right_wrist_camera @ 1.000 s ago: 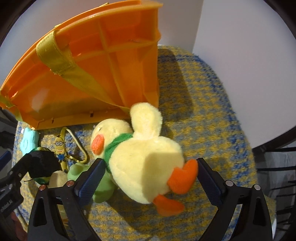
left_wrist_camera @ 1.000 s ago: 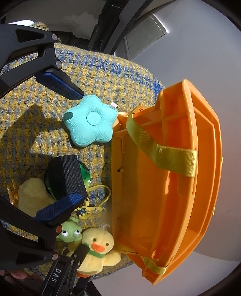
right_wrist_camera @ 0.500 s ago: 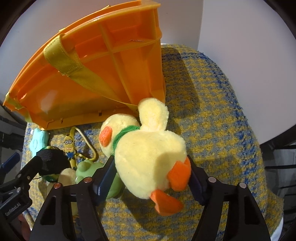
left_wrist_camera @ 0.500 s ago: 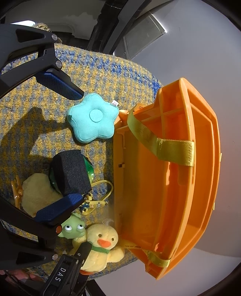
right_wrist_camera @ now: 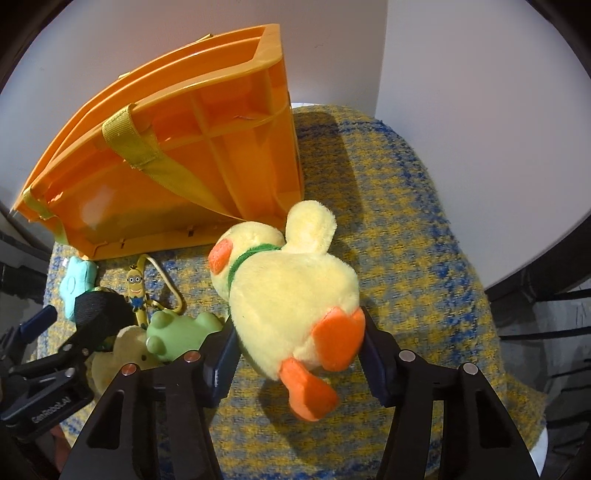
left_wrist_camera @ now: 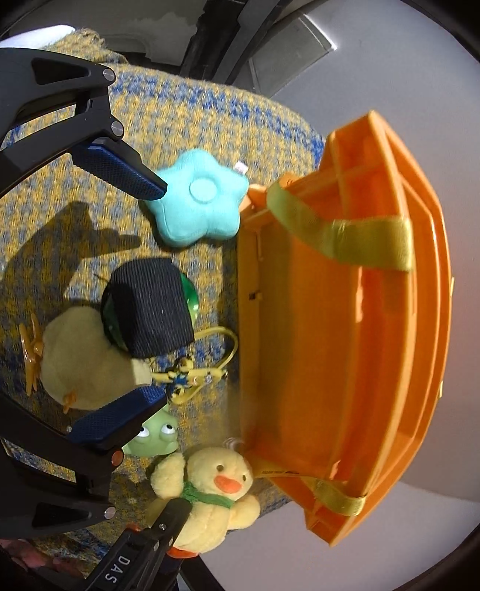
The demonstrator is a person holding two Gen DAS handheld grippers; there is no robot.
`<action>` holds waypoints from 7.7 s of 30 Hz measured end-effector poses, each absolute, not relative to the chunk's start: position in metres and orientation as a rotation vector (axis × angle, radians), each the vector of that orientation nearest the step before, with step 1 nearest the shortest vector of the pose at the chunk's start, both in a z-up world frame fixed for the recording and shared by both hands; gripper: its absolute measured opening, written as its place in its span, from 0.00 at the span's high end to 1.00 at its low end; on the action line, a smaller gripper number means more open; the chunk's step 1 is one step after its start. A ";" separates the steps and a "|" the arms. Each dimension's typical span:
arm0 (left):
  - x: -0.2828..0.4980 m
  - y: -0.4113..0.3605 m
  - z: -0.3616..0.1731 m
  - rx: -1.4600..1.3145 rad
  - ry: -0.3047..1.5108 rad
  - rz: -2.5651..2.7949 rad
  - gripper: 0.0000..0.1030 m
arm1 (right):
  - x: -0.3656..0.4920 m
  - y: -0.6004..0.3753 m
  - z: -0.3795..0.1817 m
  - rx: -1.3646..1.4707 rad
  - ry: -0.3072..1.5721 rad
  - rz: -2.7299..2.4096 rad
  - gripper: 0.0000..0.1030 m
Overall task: Organize objects
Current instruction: 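Grasp the black fabric ball with the left tool while the right tool grasps the yellow plush duck, then lift the black ball with the left tool while the right tool carries the duck over the bin, then open the left tool over the bin while the right tool releases the duck inside, then withdraw both open tools back from the orange bin, then move the left tool to the cream chick while the right tool approaches the green frog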
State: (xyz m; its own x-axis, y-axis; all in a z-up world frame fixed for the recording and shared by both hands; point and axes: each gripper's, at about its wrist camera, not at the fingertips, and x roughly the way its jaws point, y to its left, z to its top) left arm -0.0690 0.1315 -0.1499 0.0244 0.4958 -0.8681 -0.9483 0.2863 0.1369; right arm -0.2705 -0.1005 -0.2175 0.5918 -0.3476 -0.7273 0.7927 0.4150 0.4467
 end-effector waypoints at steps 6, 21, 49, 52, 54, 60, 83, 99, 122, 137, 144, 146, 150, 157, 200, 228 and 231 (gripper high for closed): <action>-0.062 0.135 -0.156 -0.577 1.006 1.175 0.32 | -0.274 -0.105 -0.219 0.880 0.591 -0.780 0.44; -0.060 0.141 -0.158 -0.552 1.037 1.149 0.43 | -0.271 -0.108 -0.215 0.866 0.582 -0.793 0.44; -0.087 0.114 -0.059 -0.419 0.902 1.090 0.43 | -0.297 -0.064 -0.119 0.737 0.438 -0.808 0.44; -0.088 0.115 -0.048 -0.403 0.886 1.084 0.43 | -0.295 -0.063 -0.108 0.722 0.425 -0.807 0.44; -0.089 0.117 -0.041 -0.392 0.876 1.077 0.43 | -0.295 -0.064 -0.101 0.712 0.416 -0.808 0.44; -0.090 0.128 -0.023 -0.365 0.849 1.049 0.43 | -0.293 -0.067 -0.079 0.688 0.389 -0.813 0.44; -0.053 0.186 0.010 -0.284 0.811 0.939 0.43 | -0.279 -0.112 -0.029 0.641 0.312 -0.821 0.44; -0.024 0.235 -0.019 -0.296 0.863 0.861 0.43 | -0.238 -0.156 -0.036 0.671 0.354 -0.789 0.44; -0.039 0.244 -0.016 -0.251 0.850 0.861 0.00 | -0.250 -0.147 -0.044 0.703 0.372 -0.850 0.10; -0.069 0.197 0.014 -0.199 0.825 0.810 0.00 | -0.275 -0.125 -0.043 0.694 0.352 -0.872 0.09; -0.088 0.180 0.018 -0.110 0.817 0.667 0.00 | -0.285 -0.104 -0.044 0.684 0.348 -0.874 0.09; -0.093 0.177 0.018 -0.108 0.817 0.658 0.00 | -0.288 -0.098 -0.045 0.683 0.349 -0.874 0.09; -0.099 0.170 0.016 -0.100 0.819 0.641 0.00 | -0.293 -0.091 -0.049 0.686 0.351 -0.875 0.09; -0.108 0.161 0.008 -0.090 0.821 0.611 0.00 | -0.300 -0.082 -0.057 0.691 0.361 -0.880 0.09; -0.132 0.102 -0.127 -0.012 0.979 0.416 0.00 | -0.318 -0.037 -0.171 0.717 0.509 -0.890 0.09; -0.111 0.101 -0.194 0.050 1.097 0.367 0.33 | -0.304 -0.040 -0.201 0.726 0.597 -0.876 0.09; -0.112 0.104 -0.194 0.052 1.096 0.365 0.38 | -0.302 -0.039 -0.201 0.723 0.602 -0.874 0.09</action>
